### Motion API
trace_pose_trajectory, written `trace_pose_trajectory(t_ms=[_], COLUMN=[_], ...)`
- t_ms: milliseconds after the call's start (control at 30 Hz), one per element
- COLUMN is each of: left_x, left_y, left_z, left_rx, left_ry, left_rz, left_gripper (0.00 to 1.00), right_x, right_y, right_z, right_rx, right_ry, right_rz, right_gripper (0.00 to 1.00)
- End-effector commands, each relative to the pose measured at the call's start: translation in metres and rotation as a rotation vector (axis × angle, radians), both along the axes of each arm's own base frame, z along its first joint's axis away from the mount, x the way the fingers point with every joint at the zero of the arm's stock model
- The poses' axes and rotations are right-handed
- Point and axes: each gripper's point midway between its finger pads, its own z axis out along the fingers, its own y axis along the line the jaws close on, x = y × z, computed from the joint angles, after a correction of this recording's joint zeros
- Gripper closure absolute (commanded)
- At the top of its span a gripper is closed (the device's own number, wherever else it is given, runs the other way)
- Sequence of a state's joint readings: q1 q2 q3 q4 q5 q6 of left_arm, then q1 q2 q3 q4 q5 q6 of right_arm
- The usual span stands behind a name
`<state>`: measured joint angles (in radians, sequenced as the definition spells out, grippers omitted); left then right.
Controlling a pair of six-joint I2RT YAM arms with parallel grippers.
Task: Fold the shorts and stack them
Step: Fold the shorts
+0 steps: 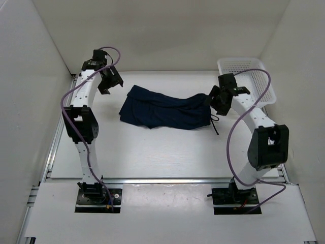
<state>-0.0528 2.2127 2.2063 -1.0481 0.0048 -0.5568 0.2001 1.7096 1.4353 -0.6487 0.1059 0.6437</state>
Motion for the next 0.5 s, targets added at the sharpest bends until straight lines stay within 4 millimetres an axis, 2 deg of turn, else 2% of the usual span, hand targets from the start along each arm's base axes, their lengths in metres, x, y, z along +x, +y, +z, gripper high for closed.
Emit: trace_pose_trajectory(t_ms=[0, 33, 67, 100, 167, 200, 267, 300, 367, 467], left_x=[-0.041, -0.050, -0.055, -0.068, -0.071, -0.076, -0.072, -0.077, -0.074, -0.071], left_y=[0.004, 0.001, 0.001, -0.001, -0.008, -0.012, -0.014, -0.018, -0.014, -0.011], left_z=[0.010, 0.000, -0.012, -0.034, -0.046, -0.061, -0.066, -0.076, -0.090, -0.106], left_rx=[0.032, 0.014, 0.014, 0.007, -0.029, -0.028, -0.034, -0.033, -0.014, 0.004], left_ry=[0.030, 0.064, 0.090, 0.147, 0.158, 0.188, 0.177, 0.205, 0.223, 0.246], left_rz=[-0.071, -0.082, -0.082, -0.104, -0.133, -0.141, -0.155, -0.163, -0.154, -0.145], left_gripper=[0.14, 0.08, 0.01, 0.00, 0.00, 0.00, 0.00, 0.00, 0.00, 0.00], right_x=[-0.029, -0.042, -0.049, -0.050, -0.056, -0.051, -0.049, -0.047, -0.038, -0.030], right_y=[-0.007, -0.009, 0.001, 0.001, 0.002, 0.006, 0.010, 0.010, 0.014, 0.020], right_z=[-0.003, -0.018, -0.022, -0.026, -0.035, -0.034, -0.040, -0.047, -0.046, -0.060], right_rx=[0.018, 0.037, 0.092, 0.120, 0.159, 0.201, 0.237, 0.242, 0.255, 0.286], right_ry=[0.001, 0.040, 0.057, 0.063, 0.087, 0.081, 0.090, 0.104, 0.093, 0.120], right_rz=[0.002, 0.004, 0.028, 0.022, 0.020, 0.024, 0.027, 0.015, 0.024, 0.014], right_gripper=[0.26, 0.24, 0.15, 0.11, 0.08, 0.07, 0.05, 0.05, 0.05, 0.05])
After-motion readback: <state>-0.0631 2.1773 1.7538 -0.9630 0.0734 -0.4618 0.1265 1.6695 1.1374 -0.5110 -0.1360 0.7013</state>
